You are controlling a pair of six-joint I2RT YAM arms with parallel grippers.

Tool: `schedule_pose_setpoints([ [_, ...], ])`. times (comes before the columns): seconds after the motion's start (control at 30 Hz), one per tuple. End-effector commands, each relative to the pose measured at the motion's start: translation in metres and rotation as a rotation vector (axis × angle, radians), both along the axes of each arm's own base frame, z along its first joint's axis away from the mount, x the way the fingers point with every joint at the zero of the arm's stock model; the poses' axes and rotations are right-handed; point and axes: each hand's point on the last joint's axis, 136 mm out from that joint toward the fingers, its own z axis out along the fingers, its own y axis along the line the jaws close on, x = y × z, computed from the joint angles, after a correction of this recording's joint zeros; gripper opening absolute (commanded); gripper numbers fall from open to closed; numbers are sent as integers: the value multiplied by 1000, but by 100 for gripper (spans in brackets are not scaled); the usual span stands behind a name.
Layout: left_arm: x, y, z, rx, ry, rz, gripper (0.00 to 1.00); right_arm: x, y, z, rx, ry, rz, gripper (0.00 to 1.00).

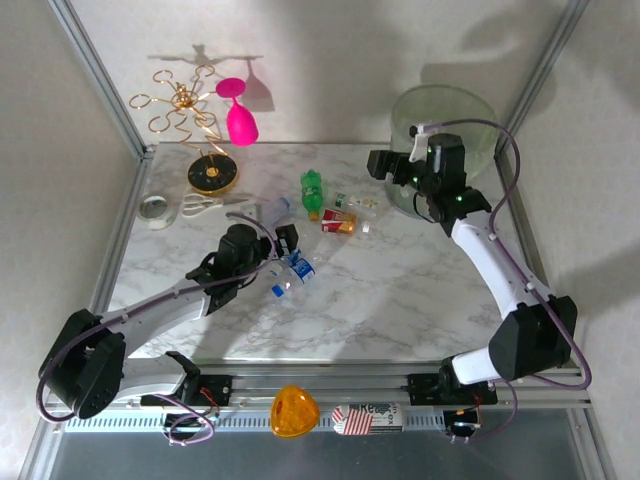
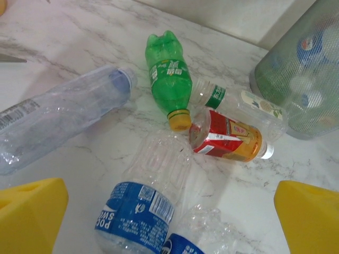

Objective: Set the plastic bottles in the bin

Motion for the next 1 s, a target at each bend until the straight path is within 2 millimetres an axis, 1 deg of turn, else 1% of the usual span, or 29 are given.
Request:
schedule_pose_setpoints([
  [0.0, -7, 0, -8, -13, 21, -27, 100, -17, 11, 3, 68, -7, 49, 99],
  [0.1, -7, -4, -13, -11, 39, -44, 100, -30, 20, -8, 86, 8, 82, 99],
  [0.23, -5, -8, -19, 13, 65, -61, 100, -44, 29, -29, 103, 61, 110, 99],
  [0.4, -9, -15, -35, 75, 118, -101, 98, -67, 48, -59, 108, 137, 170, 99],
  [0.5, -15, -21, -50, 119, 158, -137, 96, -78, 56, -70, 94, 166, 189, 99],
  [0.6, -22, -29, -62, 155, 196, -176, 92, -86, 60, -78, 106, 189, 197, 99],
  [0.8, -35, -51, -76, 197, 230, -248, 85, -92, 61, -95, 118, 226, 188, 99],
  [0.87, -36, -55, -83, 202, 244, -257, 82, -93, 60, -99, 114, 236, 185, 99],
  [0.97, -37, -62, -94, 219, 275, -270, 81, -92, 60, -104, 106, 249, 182, 99],
])
